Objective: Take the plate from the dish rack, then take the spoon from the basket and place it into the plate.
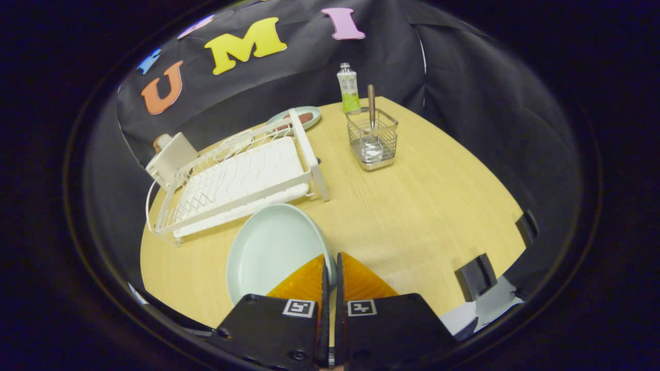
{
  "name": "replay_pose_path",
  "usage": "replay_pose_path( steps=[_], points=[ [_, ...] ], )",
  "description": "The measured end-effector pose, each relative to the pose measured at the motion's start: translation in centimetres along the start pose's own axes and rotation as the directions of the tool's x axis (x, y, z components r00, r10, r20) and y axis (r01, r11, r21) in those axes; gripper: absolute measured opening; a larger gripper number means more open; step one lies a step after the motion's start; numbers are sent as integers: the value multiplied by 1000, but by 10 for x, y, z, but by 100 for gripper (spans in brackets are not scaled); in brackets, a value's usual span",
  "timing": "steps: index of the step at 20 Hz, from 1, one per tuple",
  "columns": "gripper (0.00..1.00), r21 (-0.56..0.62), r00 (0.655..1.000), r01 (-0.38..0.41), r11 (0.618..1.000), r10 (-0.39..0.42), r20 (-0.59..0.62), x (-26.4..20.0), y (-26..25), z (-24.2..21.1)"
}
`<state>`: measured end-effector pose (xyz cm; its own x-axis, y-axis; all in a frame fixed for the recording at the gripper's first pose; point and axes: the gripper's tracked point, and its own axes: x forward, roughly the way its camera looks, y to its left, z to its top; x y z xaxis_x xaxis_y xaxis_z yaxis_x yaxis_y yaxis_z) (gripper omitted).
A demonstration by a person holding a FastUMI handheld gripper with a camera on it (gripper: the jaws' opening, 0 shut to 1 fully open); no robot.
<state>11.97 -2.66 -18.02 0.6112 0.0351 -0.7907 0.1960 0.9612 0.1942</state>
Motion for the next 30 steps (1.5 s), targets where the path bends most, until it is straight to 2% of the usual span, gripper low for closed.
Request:
replay_pose_path(
  steps=[3, 6, 10, 12, 13, 15, 19, 21, 23, 24, 28, 30],
  points=[
    [9, 1, 1000, 12, 1000, -12, -6, 16, -10, -9],
    [8, 34, 999, -34, 999, 35, -18, 23, -8, -14],
    [11, 7, 998, -49, 999, 49, 41, 17, -17, -5],
    [36, -22, 997, -48, 999, 50, 65, 13, -25, 0],
    [57, -47, 996, -38, 998, 42, 73, 15, -30, 3],
    [85, -101, 992, -2, 995, 14, 124, 8, -42, 15],
    [90, -159, 961, 50, 986, -5, 275, 0, -61, 53],
    [93, -162, 944, 9, 987, 45, 327, -1, -62, 74],
    [96, -173, 911, -72, 982, 135, 389, -5, -54, 99],
    [96, -192, 895, -76, 979, 152, 420, -3, -58, 112],
    [99, -263, 833, 8, 965, 139, 536, -1, -70, 167],
    [99, -304, 807, -13, 953, 189, 560, 4, -61, 189]
  ],
)
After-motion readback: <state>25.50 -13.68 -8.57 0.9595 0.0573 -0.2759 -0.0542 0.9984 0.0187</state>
